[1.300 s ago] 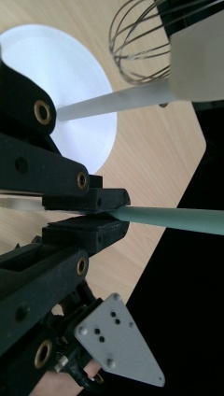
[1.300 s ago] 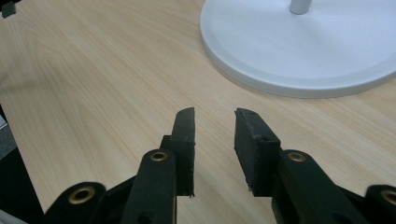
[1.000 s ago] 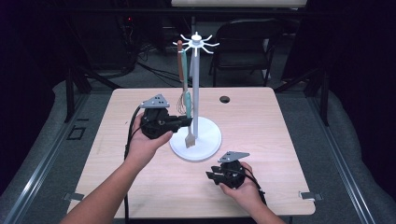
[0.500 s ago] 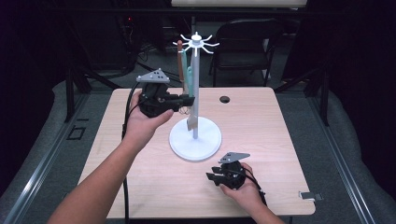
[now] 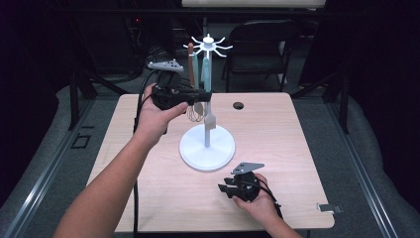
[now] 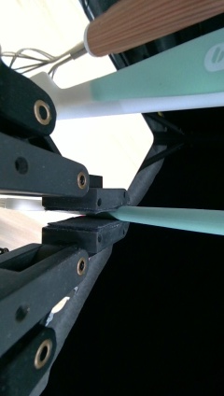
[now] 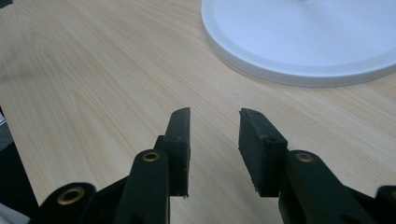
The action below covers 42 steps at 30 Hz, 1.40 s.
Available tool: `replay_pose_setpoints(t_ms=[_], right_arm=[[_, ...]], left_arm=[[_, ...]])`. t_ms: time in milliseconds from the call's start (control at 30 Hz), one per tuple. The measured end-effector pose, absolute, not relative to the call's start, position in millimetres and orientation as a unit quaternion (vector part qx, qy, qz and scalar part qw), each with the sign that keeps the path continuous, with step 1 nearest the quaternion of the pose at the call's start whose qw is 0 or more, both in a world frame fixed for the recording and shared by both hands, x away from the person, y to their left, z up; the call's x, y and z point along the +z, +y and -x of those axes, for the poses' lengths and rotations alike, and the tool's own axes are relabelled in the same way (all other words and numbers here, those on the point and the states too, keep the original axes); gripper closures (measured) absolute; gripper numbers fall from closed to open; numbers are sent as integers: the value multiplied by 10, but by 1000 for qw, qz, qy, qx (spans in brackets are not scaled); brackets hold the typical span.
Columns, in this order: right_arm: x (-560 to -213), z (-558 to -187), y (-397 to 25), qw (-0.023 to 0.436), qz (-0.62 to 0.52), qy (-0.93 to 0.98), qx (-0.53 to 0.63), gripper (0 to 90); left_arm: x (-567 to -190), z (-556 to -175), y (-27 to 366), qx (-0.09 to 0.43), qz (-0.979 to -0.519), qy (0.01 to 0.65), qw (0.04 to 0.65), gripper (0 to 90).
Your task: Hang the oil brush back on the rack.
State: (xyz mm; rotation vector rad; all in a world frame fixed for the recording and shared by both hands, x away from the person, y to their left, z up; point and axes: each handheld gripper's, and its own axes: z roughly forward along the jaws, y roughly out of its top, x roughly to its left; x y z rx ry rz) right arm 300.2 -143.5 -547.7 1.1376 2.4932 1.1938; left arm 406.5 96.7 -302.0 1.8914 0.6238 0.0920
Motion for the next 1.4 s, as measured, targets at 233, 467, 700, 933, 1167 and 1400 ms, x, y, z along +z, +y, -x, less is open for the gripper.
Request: replay_pose_setpoints(t_ms=[233, 467, 700, 933, 1167, 1400], right_arm=[[-5486, -3000, -1425, 76, -379, 832, 398, 644], [-5490, -2992, -1416, 74, -377, 834, 396, 644], [-5501, -2991, -1406, 74, -380, 830, 401, 644], [-5493, -2990, -1419, 76, -376, 833, 398, 644], [-5484, -2993, -1438, 76, -379, 832, 398, 644], [-5486, -3001, -1439, 78, -376, 834, 396, 644]], left_arm=[[-3035, -4124, 957, 29, -794, 271, 543, 853], [-3043, -4133, 950, 26, -792, 264, 550, 853], [-3036, -4156, 887, 17, -795, 259, 548, 853], [-3085, -4259, 895, 6, -788, 278, 549, 853], [-3107, -4259, 890, 22, -787, 287, 546, 821], [-3098, -4204, 899, 49, -793, 291, 532, 725]])
